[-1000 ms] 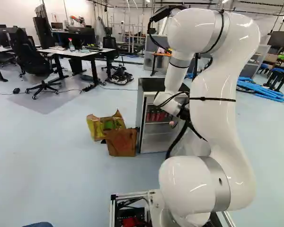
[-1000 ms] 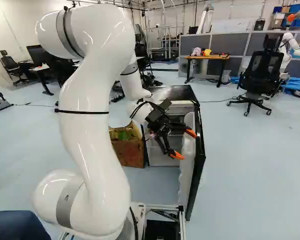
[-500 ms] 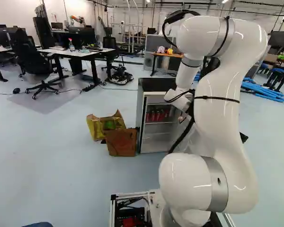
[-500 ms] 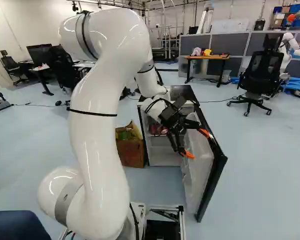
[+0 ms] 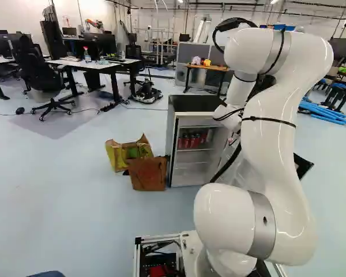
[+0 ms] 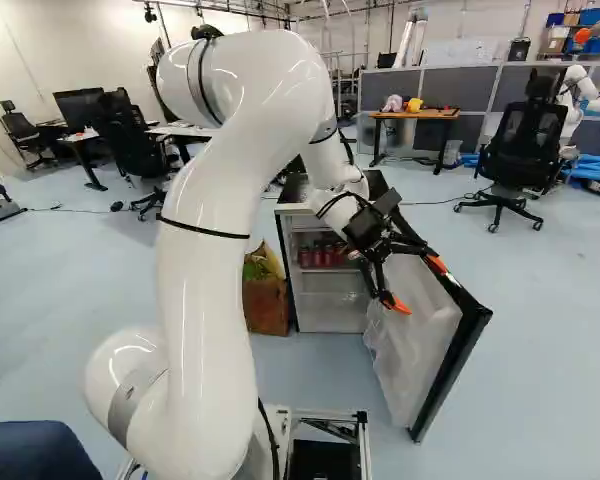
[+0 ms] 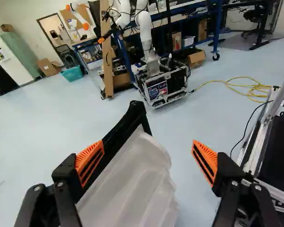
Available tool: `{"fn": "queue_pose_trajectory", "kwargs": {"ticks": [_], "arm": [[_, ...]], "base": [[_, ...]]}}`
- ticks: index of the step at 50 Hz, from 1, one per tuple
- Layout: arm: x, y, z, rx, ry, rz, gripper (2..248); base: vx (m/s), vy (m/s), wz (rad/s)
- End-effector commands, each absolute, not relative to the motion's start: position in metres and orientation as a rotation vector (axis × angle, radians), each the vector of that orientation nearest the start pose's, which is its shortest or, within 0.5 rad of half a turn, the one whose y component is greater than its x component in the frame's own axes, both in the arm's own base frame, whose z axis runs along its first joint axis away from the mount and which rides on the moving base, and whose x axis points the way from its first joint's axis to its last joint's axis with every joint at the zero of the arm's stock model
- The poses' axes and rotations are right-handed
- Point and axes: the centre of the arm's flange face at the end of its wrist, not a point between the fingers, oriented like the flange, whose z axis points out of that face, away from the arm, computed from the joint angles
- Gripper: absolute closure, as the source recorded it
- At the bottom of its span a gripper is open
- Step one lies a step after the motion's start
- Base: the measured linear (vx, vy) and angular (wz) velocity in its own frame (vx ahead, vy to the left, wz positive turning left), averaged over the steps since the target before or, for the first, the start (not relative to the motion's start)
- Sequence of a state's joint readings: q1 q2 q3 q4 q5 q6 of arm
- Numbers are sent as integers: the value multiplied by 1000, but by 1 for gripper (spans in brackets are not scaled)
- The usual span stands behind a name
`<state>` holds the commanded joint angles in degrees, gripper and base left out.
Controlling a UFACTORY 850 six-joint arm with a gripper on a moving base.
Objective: Grab a drink from the fridge
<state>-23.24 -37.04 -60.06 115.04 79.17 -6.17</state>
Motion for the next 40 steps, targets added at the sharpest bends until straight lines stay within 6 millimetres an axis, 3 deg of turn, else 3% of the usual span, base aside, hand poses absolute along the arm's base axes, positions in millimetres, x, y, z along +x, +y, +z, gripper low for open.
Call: {"fn": "queue_pose_trajectory", "kwargs": {"ticks": [10, 24, 40], "arm": [[444, -299, 315, 511, -1920, 753, 3], [444, -300, 316, 545, -1900, 786, 3], [427, -286, 315, 683, -1817, 860, 3]], "base": [[0, 0, 0], [0, 0, 0], [0, 0, 0]]}}
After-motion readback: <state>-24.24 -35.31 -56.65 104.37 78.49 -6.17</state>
